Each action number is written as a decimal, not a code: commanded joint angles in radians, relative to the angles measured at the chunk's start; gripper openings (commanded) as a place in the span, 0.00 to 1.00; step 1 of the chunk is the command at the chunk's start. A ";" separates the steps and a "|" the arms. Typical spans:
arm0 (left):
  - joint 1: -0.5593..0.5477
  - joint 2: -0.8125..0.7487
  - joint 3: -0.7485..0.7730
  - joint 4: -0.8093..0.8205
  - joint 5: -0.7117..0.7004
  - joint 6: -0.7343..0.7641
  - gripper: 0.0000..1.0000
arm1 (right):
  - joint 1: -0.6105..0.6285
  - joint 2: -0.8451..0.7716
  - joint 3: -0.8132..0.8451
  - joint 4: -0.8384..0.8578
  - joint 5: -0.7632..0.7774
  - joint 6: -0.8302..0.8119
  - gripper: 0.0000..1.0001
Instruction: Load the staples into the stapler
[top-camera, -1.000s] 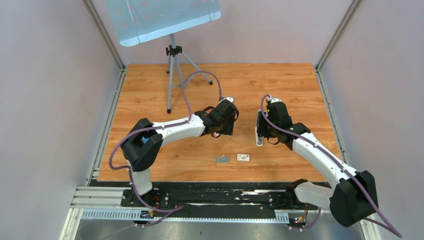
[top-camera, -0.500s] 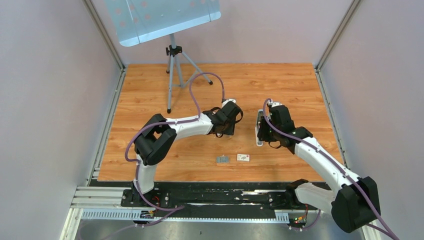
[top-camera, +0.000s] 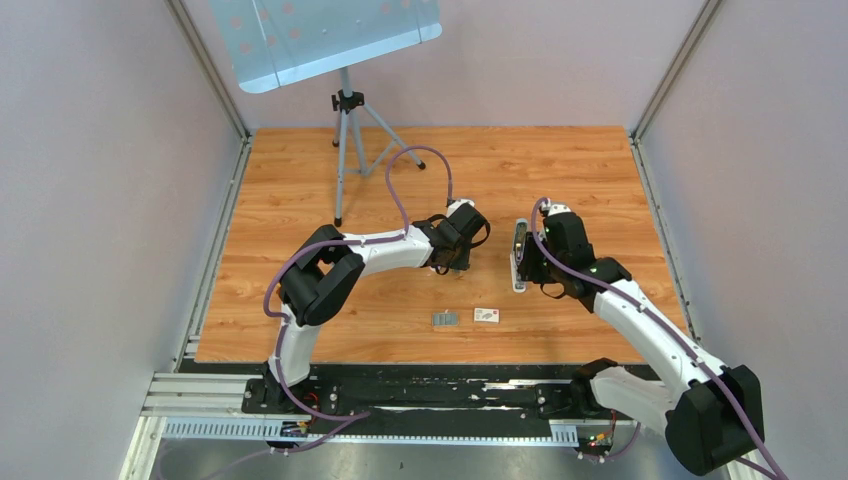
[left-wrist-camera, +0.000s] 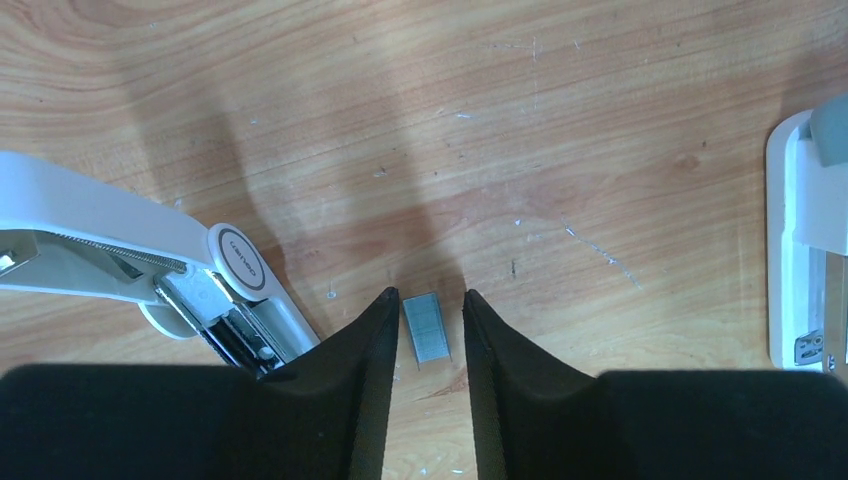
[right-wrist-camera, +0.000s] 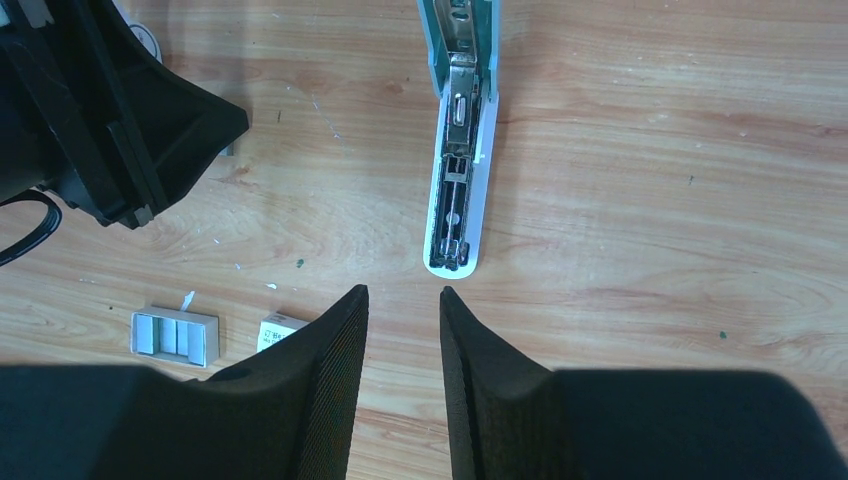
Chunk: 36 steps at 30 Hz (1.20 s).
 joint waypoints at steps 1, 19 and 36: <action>-0.005 0.026 0.010 -0.026 -0.015 -0.006 0.31 | -0.016 -0.031 -0.016 -0.029 0.015 -0.013 0.36; 0.000 -0.080 -0.047 0.002 0.078 -0.012 0.11 | -0.043 -0.052 -0.105 0.133 -0.192 0.027 0.42; 0.170 -0.567 -0.575 0.813 0.627 -0.389 0.10 | -0.160 -0.087 -0.390 1.154 -0.835 0.540 0.46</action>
